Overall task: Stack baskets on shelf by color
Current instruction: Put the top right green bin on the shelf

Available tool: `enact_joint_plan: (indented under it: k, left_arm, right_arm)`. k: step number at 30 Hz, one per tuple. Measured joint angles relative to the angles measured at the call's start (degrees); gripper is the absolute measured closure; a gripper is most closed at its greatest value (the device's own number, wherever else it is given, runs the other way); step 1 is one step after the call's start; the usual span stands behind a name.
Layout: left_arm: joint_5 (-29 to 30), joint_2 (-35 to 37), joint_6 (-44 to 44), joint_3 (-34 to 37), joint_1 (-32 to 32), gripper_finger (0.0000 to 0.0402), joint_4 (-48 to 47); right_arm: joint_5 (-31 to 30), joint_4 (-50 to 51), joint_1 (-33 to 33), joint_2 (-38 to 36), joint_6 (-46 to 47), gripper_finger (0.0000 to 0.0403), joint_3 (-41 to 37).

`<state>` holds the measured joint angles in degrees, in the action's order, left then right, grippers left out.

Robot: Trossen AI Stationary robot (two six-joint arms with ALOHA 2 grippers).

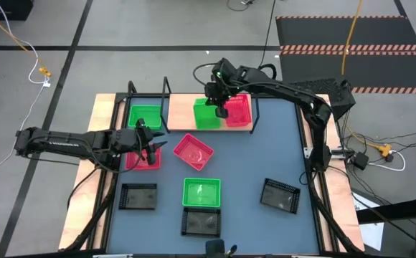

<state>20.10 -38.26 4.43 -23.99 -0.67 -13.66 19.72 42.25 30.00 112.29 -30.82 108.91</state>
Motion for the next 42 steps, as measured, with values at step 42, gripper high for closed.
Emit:
enact_joint_plan:
  k: [42]
  left_arm:
    - [-0.02, 0.0, -1.31, 0.0, 0.0, 0.0234, -1.26]
  right_arm:
    - [-22.99, -27.82, 2.98, 1.99, -3.77, 0.0251, -13.78]
